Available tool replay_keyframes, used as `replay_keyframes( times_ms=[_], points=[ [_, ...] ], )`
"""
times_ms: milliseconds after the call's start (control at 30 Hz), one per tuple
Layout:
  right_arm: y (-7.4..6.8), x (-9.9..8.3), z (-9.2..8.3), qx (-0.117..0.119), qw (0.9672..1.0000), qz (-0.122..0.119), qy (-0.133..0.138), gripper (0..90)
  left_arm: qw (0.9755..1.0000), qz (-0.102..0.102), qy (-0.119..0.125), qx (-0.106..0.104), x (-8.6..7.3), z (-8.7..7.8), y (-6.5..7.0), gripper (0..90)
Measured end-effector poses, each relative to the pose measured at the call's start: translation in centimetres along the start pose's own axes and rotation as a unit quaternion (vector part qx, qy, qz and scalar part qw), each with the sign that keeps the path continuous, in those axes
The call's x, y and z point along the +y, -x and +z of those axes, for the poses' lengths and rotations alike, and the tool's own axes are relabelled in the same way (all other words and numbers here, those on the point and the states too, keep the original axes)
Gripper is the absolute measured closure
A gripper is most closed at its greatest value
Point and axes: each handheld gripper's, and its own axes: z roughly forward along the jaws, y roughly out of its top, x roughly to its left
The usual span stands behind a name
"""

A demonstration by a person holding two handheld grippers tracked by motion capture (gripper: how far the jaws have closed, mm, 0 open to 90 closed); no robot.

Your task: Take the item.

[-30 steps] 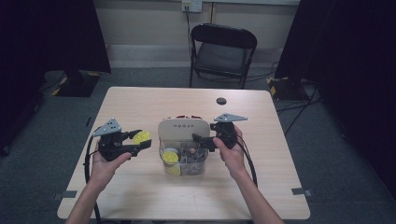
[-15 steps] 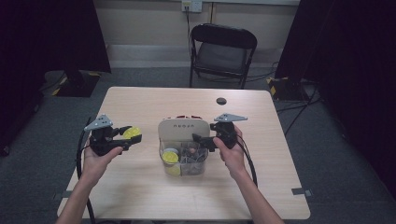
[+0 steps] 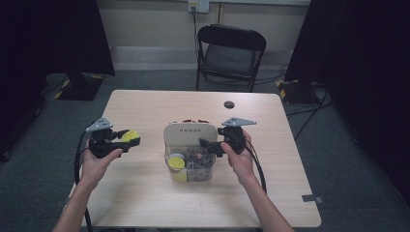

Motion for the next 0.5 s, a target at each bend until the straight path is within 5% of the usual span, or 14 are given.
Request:
replay_keyframes(
  times_ms=[500],
  points=[
    [0.0, 0.0, 0.0, 0.0, 1.0, 0.0, 0.0, 9.3, 0.9989, -0.013, -0.027, 0.037, -1.8, 0.9, -2.5, 38.0]
  ],
)
